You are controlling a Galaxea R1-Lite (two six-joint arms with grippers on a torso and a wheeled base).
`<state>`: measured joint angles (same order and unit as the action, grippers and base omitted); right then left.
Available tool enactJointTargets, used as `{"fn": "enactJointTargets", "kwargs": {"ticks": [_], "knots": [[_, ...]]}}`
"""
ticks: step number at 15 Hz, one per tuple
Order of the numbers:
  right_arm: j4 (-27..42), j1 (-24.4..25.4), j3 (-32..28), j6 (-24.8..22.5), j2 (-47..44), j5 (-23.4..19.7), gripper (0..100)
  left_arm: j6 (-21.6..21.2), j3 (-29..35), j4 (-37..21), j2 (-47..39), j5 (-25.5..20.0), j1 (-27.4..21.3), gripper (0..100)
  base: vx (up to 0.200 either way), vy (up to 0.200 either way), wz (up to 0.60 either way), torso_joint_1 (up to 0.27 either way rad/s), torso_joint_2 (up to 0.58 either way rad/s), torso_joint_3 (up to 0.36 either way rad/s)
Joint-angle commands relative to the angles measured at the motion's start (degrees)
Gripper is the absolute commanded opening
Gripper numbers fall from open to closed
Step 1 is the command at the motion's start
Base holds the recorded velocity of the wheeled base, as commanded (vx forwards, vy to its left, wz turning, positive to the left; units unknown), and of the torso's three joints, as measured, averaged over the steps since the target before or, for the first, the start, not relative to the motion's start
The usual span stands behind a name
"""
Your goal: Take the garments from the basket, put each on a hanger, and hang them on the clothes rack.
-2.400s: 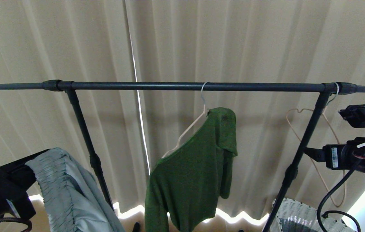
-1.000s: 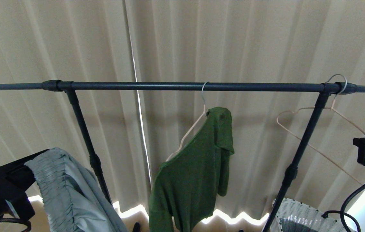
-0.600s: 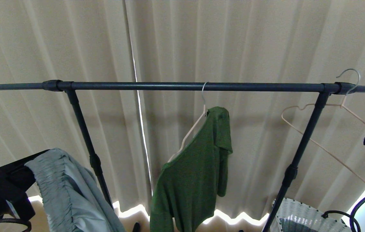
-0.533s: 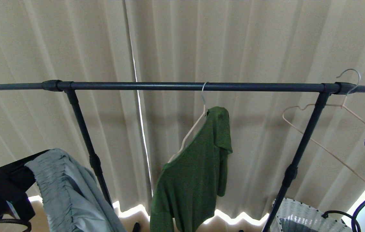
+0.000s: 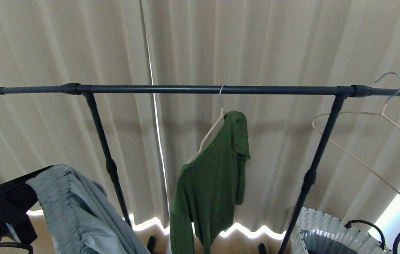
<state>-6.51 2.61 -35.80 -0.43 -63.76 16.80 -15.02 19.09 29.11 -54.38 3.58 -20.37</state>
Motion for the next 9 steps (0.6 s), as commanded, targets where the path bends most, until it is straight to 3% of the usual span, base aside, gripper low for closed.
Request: {"fn": "enactJointTargets", "kwargs": {"ticks": [1, 5, 8, 9], "knots": [[0.01, 0.03, 0.03, -0.01, 0.04, -0.01, 0, -0.01, -0.11, -0.02, -0.02, 0.02, -0.11, 0, -0.200, 0.000, 0.00, -0.012, 0.00, -0.002], [-0.17, 0.03, 1.70, 0.08, 0.39, -0.10, 0, 0.08, -0.37, -0.02, -0.11, 0.02, -0.11, 0, -0.200, 0.000, 0.00, 0.000, 0.00, 0.002], [-0.26, 0.56, 3.28, 0.34, 3.20, -0.80, 0, 0.08, -1.69, -0.02, -0.37, 0.02, -0.20, 0, 0.000, 0.000, 0.00, 0.000, 0.00, 0.000], [-0.26, 1.35, 3.37, 0.51, 3.90, -3.26, 0, 0.25, -2.13, -0.02, -0.99, 0.02, -0.28, 0, 0.000, 0.000, 0.00, 0.000, 0.00, 0.000]]}}
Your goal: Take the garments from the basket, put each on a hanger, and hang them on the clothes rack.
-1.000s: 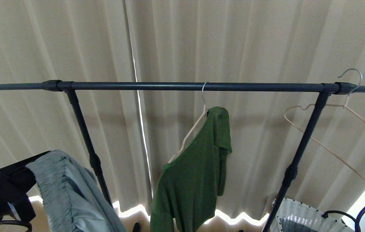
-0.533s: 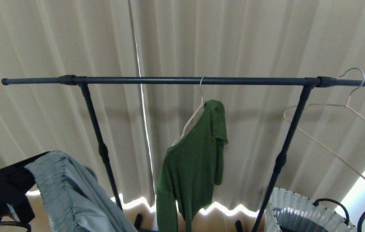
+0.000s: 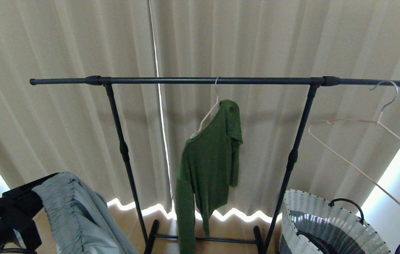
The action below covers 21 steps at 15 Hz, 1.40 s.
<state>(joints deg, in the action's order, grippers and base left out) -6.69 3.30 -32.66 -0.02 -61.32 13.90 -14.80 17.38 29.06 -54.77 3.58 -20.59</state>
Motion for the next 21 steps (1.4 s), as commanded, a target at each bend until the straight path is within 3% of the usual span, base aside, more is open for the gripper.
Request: {"fn": "enactJointTargets", "kwargs": {"ticks": [1, 5, 7, 9, 12, 16, 18, 21], "knots": [[-0.07, 1.09, 0.23, 0.20, 2.34, -2.65, 0, 0.21, -1.04, 0.03, -1.04, 0.02, -0.06, 0, 0.000, 0.000, 0.00, 0.000, 0.00, 0.000], [-3.41, 1.62, 0.58, 0.38, 3.49, -11.17, 0, 0.12, 2.83, -1.03, -3.06, 1.34, 0.20, 0, 0.000, 0.000, 0.00, 0.000, 0.00, 0.000], [-6.49, 4.52, 0.84, 1.78, 2.26, -12.84, 0, 0.12, 7.23, -3.66, -5.70, 3.62, 0.20, 0, 0.000, 0.000, 0.00, 0.000, 0.00, 0.000], [-9.30, 12.08, 0.49, 6.09, -0.29, -12.75, 0, 0.21, 14.43, -6.91, -10.53, 6.17, 0.20, 0, 0.000, 0.000, 0.00, 0.000, 0.00, 0.000], [-14.14, 21.66, 0.31, 10.66, -3.98, -12.49, 0, 0.39, 23.40, -7.35, -18.09, 12.50, 0.02, 0, 0.000, 0.000, 0.00, 0.000, 0.00, 0.000], [-16.69, 34.14, 0.49, 15.67, -5.57, -12.49, 0, 1.09, 31.13, -7.27, -24.94, 16.54, 0.02, 0, 0.000, 0.000, 0.00, 0.000, 0.00, 0.000], [-16.69, 41.34, 0.84, 18.31, -6.27, -12.49, 0, 4.16, 36.32, -7.27, -30.04, 18.39, -1.12, 0, 0.000, 0.000, 0.00, 0.000, 0.00, 0.000], [-16.69, 48.02, 1.02, 20.59, -7.68, -12.49, 0, 6.36, 40.54, -7.44, -33.56, 22.17, -3.76, 0, 0.000, 0.000, 0.00, 0.000, 0.00, 0.000]]}}
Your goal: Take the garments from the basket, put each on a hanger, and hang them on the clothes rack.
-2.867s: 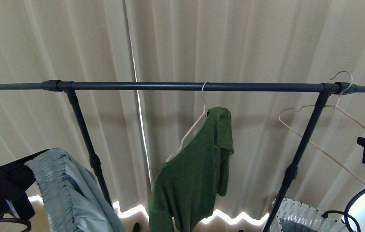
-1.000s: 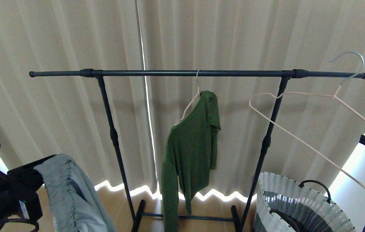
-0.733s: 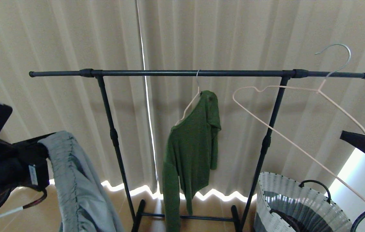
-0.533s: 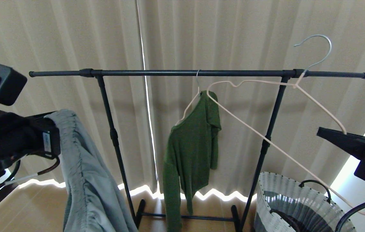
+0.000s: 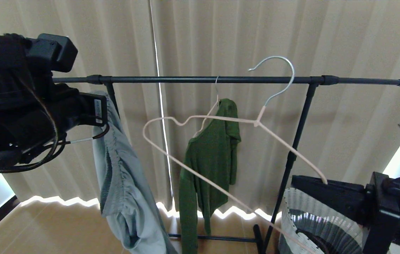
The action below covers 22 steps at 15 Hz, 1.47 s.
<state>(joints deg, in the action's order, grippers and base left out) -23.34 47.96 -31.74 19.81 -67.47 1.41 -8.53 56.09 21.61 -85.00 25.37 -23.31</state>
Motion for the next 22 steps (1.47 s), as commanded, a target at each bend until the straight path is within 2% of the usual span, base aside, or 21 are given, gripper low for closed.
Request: {"fn": "enactJointTargets", "kwargs": {"ticks": [1, 3, 7, 11, 14, 15, 18, 22], "knots": [[-0.03, 5.13, 0.02, 1.28, -2.22, 0.08, 0, 0.10, 2.53, -0.43, -3.59, 1.35, -2.00, 0, 0.000, 0.000, 0.00, 0.000, 0.00, 0.000], [-0.30, 7.15, -0.34, 1.37, -3.89, 0.26, 0, 0.01, 3.41, -1.49, -3.59, 2.32, -2.88, 0, 0.000, 0.000, 0.00, 0.000, 0.00, 0.000], [-3.64, 7.15, -0.16, 1.02, -6.88, 0.70, 0, -0.08, 3.41, -1.93, -3.41, 3.28, -2.88, 0, 0.000, 0.000, 0.00, 0.000, 0.00, 0.000], [-3.73, 7.06, -1.65, 1.02, -11.45, 8.69, 0, -3.16, 3.50, -3.24, -3.24, 7.33, -2.80, 0, 0.000, 0.000, 0.00, 0.000, 0.00, 0.000], [-3.90, 7.06, -2.97, 1.28, -12.68, 9.40, 0, -4.39, 3.15, -4.12, -2.71, 7.50, -2.71, 0, 0.000, 0.000, 0.00, 0.000, 0.00, 0.000], [-8.74, 7.06, -3.68, 1.11, -14.88, 10.10, 0, -4.47, 2.71, -6.94, -1.92, 7.68, -2.88, 0, 0.000, 0.000, 0.00, 0.000, 0.00, 0.000], [-16.21, 7.06, -3.85, 1.02, -19.01, 12.03, 0, -4.56, 1.83, -7.82, -1.66, 7.85, -3.06, 0, 0.000, 0.000, 0.00, 0.000, 0.00, 0.000], [-18.67, 7.24, -4.20, 0.84, -21.38, 12.03, 0, -4.65, 1.92, -7.82, -1.66, 8.21, -3.06, 0, 0.000, 0.000, 0.00, 0.000, 0.00, 0.000]]}}
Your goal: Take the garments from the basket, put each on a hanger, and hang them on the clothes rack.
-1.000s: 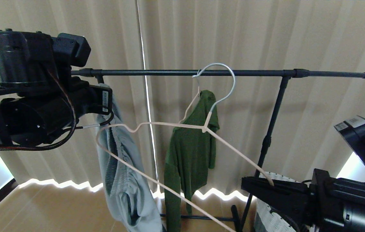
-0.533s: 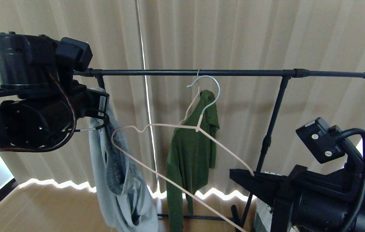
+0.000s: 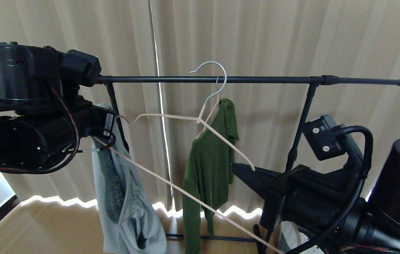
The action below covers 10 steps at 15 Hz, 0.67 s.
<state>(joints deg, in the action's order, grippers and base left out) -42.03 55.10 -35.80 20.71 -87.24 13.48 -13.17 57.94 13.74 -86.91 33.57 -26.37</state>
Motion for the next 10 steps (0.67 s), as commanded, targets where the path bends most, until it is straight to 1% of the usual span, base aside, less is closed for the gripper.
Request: {"fn": "enactJointTargets", "kwargs": {"ticks": [1, 2, 4, 5, 6, 9, 10], "knots": [[0.11, 0.27, -0.23, -0.06, -1.97, -0.04, 0, -0.11, 0.15, 0.06, 0.25, 0.00, 0.00, 0, 0.000, 0.000, 0.00, 0.000, 0.00, 0.000], [0.20, 1.41, -0.32, -0.06, -2.50, 0.14, 0, -0.19, 0.15, 0.06, 0.16, 0.70, 0.00, 0, 0.000, 0.000, 0.00, 0.000, 0.00, 0.000], [0.81, 1.50, 0.03, -1.29, -2.59, 1.99, 0, -2.04, -0.11, 0.06, 0.16, 1.93, 0.53, 0, 0.000, 0.000, 0.00, 0.000, 0.00, 0.000], [0.90, 1.06, -0.14, -2.52, -2.59, 3.57, 0, -3.88, -0.11, -0.03, 0.33, 1.93, 0.70, 0, 0.000, 0.000, 0.00, 0.000, 0.00, 0.000], [0.90, -0.26, -0.14, -3.31, -2.50, 4.10, 0, -5.99, -0.20, -0.03, 0.51, 1.93, 0.79, 0, 0.000, 0.000, 0.00, 0.000, 0.00, 0.000], [0.64, -3.16, -0.41, -4.89, -2.59, 4.62, 0, -12.06, -0.90, -0.03, 1.30, 1.93, 1.06, 0, 0.000, 0.000, 0.00, 0.000, 0.00, 0.000], [0.55, -3.69, -0.50, -5.33, -2.59, 4.71, 0, -13.11, -1.25, -0.03, 1.56, 1.93, 1.06, 0, 0.000, 0.000, 0.00, 0.000, 0.00, 0.000]]}}
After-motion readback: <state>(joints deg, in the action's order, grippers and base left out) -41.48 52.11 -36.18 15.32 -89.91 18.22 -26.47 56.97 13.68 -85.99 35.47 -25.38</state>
